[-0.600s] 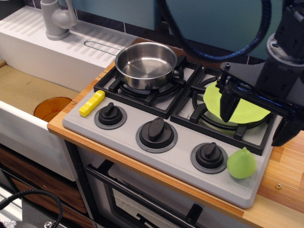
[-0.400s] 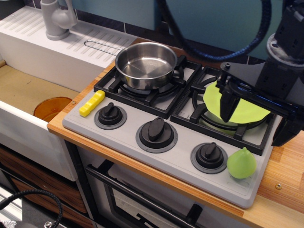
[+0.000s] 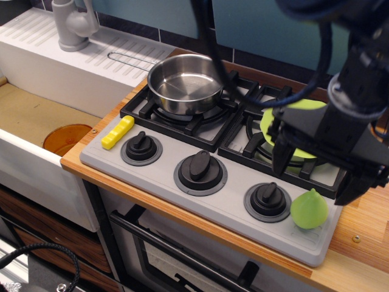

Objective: Put smallpear on plate and fry in pot or pan on stove

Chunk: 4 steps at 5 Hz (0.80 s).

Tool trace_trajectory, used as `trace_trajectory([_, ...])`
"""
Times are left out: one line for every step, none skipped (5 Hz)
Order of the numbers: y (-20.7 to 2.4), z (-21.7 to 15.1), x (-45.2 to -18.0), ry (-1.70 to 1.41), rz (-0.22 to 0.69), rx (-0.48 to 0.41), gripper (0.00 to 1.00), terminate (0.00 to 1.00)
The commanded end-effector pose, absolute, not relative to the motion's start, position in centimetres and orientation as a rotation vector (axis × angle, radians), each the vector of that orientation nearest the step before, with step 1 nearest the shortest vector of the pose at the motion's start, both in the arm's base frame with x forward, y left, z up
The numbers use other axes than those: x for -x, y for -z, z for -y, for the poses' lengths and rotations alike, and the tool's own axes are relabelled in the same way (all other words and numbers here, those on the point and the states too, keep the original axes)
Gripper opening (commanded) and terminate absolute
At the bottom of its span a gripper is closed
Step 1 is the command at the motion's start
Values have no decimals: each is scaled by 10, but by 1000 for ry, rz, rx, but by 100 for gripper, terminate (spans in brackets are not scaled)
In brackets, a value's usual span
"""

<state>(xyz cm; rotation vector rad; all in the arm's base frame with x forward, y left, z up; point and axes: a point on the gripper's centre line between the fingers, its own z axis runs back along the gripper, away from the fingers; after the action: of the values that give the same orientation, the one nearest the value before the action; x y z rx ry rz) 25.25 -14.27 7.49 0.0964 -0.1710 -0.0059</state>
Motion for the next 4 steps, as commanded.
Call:
trace_trajectory([-43, 161, -250, -6, 273, -65, 100, 0])
trace_trajectory([-29, 168, -249, -16, 285, -77, 100, 0])
trace_trajectory([-26, 169, -250, -1, 282, -69, 0, 0])
trace_trajectory([-43, 167, -250, 17, 259, -72, 0, 0])
